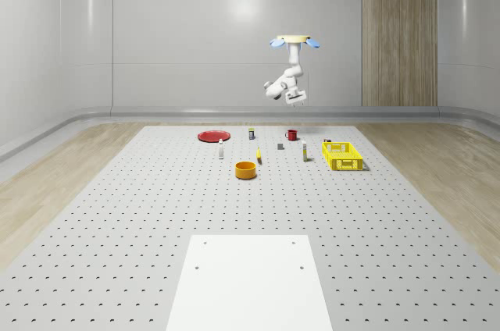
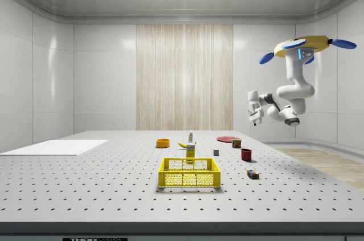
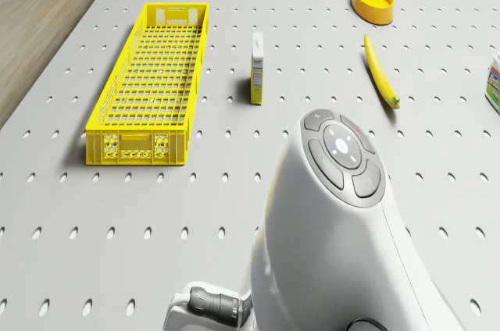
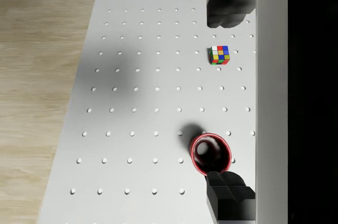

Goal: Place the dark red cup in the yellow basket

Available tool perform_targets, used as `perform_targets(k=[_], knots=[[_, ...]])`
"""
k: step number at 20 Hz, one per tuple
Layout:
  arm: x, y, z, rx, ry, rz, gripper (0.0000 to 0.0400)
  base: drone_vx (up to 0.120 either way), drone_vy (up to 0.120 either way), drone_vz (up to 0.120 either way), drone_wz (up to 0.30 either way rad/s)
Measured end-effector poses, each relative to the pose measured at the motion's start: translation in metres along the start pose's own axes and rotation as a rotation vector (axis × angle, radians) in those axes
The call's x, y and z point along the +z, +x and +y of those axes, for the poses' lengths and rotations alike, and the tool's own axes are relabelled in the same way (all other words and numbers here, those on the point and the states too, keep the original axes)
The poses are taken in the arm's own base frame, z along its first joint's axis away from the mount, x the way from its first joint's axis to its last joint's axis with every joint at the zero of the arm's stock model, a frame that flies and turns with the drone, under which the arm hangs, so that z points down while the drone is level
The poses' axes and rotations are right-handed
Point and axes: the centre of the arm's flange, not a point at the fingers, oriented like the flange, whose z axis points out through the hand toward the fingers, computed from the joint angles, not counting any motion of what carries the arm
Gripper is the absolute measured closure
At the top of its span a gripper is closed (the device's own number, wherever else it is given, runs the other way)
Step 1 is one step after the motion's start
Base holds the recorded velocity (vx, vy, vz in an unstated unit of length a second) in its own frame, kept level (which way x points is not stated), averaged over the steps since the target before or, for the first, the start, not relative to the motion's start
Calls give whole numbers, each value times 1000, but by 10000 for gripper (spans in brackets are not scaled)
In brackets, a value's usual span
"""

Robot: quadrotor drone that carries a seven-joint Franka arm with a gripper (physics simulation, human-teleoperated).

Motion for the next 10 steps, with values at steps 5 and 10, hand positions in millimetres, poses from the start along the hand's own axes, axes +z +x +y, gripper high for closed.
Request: perform_targets(k=[5,10], knots=[[0,-10,-9,-3,-94,99,0,120,0,-120,0],[1,-14,-13,-5,-132,140,0,24,0,-120,0]])
